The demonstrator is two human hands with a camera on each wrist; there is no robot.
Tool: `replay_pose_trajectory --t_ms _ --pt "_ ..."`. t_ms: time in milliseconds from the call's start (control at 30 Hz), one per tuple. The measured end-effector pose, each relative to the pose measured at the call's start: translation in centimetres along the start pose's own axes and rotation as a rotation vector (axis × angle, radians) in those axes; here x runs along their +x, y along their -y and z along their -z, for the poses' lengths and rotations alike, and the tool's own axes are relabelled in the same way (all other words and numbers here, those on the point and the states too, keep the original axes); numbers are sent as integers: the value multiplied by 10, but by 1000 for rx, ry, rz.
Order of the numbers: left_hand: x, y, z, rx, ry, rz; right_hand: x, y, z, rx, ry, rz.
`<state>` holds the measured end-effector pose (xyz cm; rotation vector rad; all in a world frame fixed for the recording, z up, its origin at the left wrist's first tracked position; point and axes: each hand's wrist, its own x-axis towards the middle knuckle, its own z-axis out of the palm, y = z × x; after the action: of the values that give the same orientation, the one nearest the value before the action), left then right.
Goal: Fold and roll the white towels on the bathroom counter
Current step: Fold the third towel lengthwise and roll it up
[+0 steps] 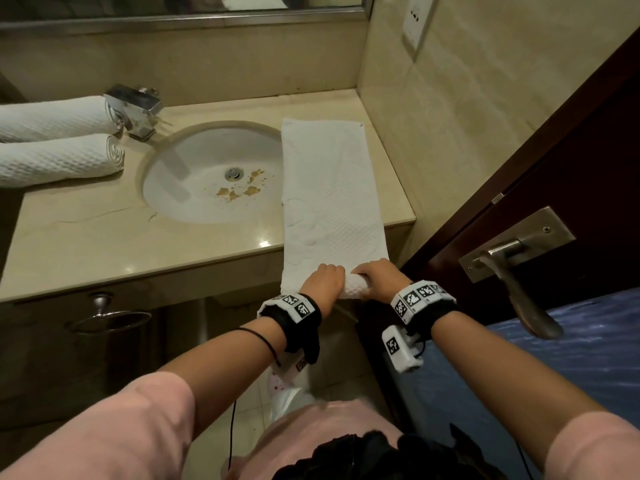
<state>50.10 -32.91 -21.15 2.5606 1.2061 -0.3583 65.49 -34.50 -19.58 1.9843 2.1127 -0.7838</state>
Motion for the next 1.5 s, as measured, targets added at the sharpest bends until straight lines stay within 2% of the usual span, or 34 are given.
replay_pose_trajectory --t_ms 133,200,333,500,600,700,833,933,1033,1133,1200,1367,1500 --pt "16 16 10 -135 111 -18 -9 5 -26 -136 -152 20" --pt "19 20 14 -162 160 -9 -5 8 -28 -127 -170 -18" --pt "14 21 10 -150 159 -3 4 8 -15 5 -77 -55" --pt "-1 13 -7 98 -3 4 15 7 6 32 37 -25" --pt "5 13 -10 60 11 7 18 5 12 10 58 -38" --pt "15 20 -5 -15 43 -22 15 7 5 -78 7 -34" --pt "28 33 5 -181 129 -68 5 12 -13 -192 -153 -10" --pt "33 40 8 -214 184 -66 7 17 -15 -222 -160 -48" --pt "27 37 7 -161 130 -69 17 17 -7 -116 -84 -108" --pt "12 29 1 26 -55 -86 26 13 7 0 -25 -118" --pt "4 23 -2 116 -124 -70 30 10 16 25 19 -103" --pt "14 29 2 22 -77 -50 32 11 20 -12 44 -97" --pt "23 39 11 -151 -4 -35 24 14 2 -116 -69 -70"
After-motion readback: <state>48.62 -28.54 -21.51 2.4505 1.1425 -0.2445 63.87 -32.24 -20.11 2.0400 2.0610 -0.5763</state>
